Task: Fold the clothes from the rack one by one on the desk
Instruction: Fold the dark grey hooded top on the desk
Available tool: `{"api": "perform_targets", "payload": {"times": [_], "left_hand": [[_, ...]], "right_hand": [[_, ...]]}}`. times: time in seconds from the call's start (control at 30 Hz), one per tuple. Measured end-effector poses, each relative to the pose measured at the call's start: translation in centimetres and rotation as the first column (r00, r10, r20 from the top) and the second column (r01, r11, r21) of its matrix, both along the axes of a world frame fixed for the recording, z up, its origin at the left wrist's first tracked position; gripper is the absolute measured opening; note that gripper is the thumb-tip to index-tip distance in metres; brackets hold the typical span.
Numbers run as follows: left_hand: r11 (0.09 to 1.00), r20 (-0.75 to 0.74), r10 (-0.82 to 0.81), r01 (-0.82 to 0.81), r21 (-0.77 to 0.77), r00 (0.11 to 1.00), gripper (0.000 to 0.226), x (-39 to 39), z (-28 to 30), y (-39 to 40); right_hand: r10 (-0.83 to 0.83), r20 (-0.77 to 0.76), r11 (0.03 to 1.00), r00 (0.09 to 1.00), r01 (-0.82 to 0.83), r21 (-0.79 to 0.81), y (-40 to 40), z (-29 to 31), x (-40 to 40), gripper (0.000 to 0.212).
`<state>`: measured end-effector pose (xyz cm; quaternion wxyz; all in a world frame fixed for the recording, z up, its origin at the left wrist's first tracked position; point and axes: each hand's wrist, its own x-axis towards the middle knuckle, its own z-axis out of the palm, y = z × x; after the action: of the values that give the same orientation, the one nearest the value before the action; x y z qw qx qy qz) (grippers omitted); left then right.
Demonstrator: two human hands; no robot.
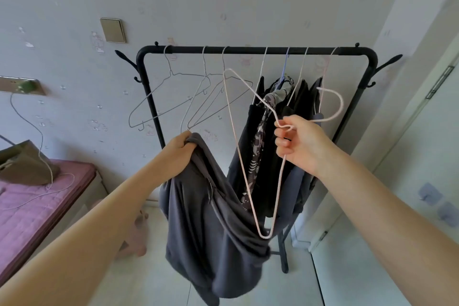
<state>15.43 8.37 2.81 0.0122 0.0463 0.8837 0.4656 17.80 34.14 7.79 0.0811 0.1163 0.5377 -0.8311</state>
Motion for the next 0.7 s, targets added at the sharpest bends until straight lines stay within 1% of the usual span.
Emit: {"api": "perform_targets", "payload": {"times": [0.17, 0.3, 0.4, 0.43, 0.5, 0.63, 0.7], "left_hand": [[1.0, -0.007, 0.018, -0.018, -0.002, 1.0, 0.029, -1.1, 1.0, -1.6], [0.989, -0.028, 0.148, -0.148, -0.007, 0.989, 0.034, -2.1, 1.3, -3.5], [0.967, -0.056, 0.254, -0.253, 0.017, 0.966, 0.036, -2.8, 1.6, -5.0], [0.954, -0.055, 0.301, -0.299, 0.028, 0.952, 0.037, -3.5, 1.8, -5.7], [0.932, -0.051, 0.361, -0.36, 0.034, 0.931, 0.039, -3.9, 2.3, -6.6], [0.885, -0.071, 0.466, -0.462, 0.061, 0.882, 0.042, -5.0, 3.2, -7.8], [0.86, -0.058, 0.508, -0.503, 0.088, 0.859, 0.043, -5.4, 3.7, -7.8]], "right_hand": [[-0.059, 0.015, 0.998, 0.998, 0.059, 0.007, -4.1, 0.5, -5.0, 0.022], [-0.061, 0.03, 0.989, 0.998, 0.056, 0.135, -5.9, 0.8, -9.7, 0.02], [-0.073, 0.041, 0.969, 0.997, 0.061, 0.237, -6.2, 1.1, -13.5, 0.012], [-0.054, 0.05, 0.965, 0.997, 0.04, 0.259, -6.4, 1.5, -15.4, 0.01], [-0.057, 0.057, 0.96, 0.997, 0.039, 0.277, -6.2, 2.1, -18.1, 0.008], [-0.073, 0.046, 0.943, 0.996, 0.054, 0.329, -5.8, 3.8, -23.1, 0.012], [-0.079, 0.042, 0.939, 0.996, 0.06, 0.339, -5.5, 4.2, -25.2, 0.016]]}}
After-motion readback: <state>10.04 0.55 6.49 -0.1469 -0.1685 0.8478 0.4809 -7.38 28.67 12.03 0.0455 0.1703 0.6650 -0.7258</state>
